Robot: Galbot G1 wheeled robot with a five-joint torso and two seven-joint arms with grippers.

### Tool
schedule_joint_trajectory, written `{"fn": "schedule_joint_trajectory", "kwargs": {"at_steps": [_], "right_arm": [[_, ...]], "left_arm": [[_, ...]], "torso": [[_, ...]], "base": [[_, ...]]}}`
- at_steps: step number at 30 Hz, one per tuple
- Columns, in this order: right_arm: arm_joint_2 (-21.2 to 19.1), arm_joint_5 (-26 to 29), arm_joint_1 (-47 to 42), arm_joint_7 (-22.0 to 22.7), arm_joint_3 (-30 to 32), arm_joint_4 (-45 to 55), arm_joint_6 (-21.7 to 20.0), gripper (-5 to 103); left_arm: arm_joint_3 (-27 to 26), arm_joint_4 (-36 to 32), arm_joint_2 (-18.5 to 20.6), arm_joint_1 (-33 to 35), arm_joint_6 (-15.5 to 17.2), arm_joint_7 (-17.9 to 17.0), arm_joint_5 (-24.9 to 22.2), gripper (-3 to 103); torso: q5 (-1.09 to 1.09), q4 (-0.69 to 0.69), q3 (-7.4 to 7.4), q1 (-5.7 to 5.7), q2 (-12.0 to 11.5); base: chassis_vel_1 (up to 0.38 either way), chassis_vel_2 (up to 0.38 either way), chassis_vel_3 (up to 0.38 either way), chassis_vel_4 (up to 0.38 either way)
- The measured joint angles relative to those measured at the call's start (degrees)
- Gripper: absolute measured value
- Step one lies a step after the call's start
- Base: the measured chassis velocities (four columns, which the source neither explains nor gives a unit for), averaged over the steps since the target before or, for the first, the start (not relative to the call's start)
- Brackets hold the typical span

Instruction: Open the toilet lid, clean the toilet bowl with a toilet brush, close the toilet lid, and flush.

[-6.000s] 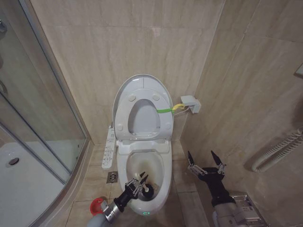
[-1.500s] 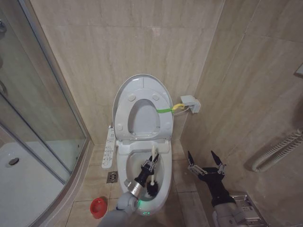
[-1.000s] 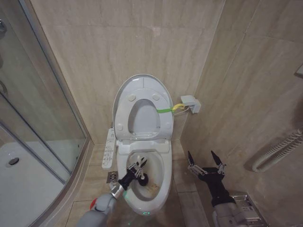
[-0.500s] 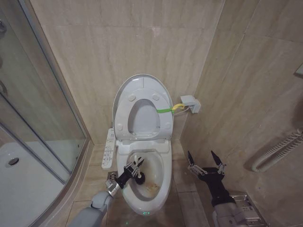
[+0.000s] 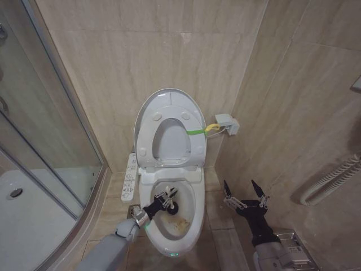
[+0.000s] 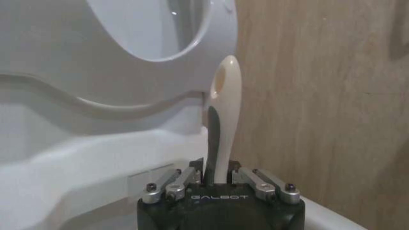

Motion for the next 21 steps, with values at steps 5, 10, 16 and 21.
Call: {"fn": "schedule_joint_trajectory", "kwargs": {"at_steps": [5,10,16,21], "right_arm": [[0.0,0.0,0.0,0.0,0.0,0.0,0.0,100],[0.0,0.0,0.0,0.0,0.0,0.0,0.0,100],[0.0,0.0,0.0,0.0,0.0,0.0,0.0,100],[0.0,0.0,0.0,0.0,0.0,0.0,0.0,100]], "left_arm": [[4.0,-0.02,1.55,-1.43,0.0,0.15,-0.22,22],[5.77,0.09,2.72,-2.49,0.02,0.66,-0.41,22],[7.49,0.72,3.67,-3.83,0.18,1.33,-0.91,22],[7.88,-0.69,3.71,-5.12,0.5,1.2,-2.7,22]], "torso": [[0.0,0.0,0.0,0.0,0.0],[0.0,0.01,0.0,0.0,0.0],[0.0,0.0,0.0,0.0,0.0],[-0.01,0.0,0.01,0.0,-0.01]], "base": [[0.0,0.0,0.0,0.0],[0.0,0.0,0.0,0.0],[0.0,0.0,0.0,0.0],[0.0,0.0,0.0,0.0]]}}
